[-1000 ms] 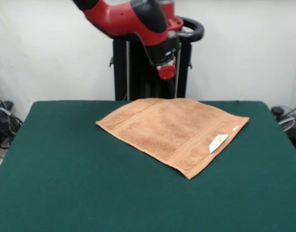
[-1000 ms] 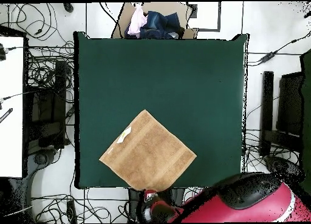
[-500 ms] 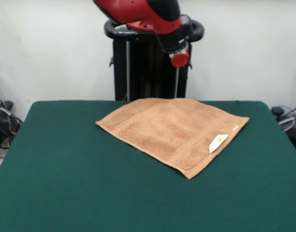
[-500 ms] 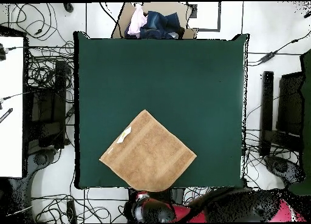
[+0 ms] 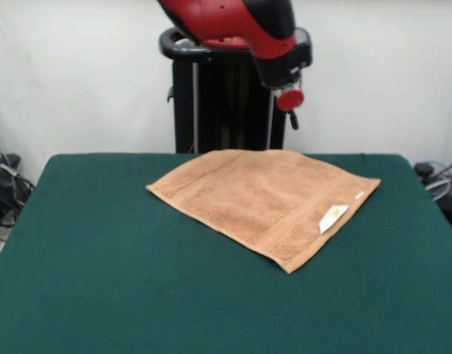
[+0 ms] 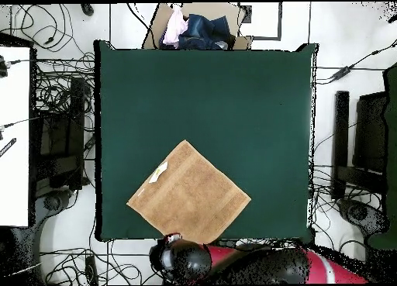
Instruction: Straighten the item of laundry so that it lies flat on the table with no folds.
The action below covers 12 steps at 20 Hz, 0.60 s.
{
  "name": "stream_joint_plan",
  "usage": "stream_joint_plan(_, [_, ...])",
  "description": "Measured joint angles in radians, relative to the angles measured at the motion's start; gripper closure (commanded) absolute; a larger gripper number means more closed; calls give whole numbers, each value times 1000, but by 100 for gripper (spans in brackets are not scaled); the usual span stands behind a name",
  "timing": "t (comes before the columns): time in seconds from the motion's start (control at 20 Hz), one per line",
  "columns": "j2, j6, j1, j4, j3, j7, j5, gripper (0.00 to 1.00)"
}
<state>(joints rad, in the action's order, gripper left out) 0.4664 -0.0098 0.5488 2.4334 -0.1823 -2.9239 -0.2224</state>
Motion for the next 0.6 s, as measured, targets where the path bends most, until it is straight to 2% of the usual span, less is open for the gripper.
stream_joint_plan(0.35, [-9, 26, -100, -101, -4, 0, 109, 0])
stream_joint_plan(0.6, [4, 124, -168, -194, -4, 0, 223, 0])
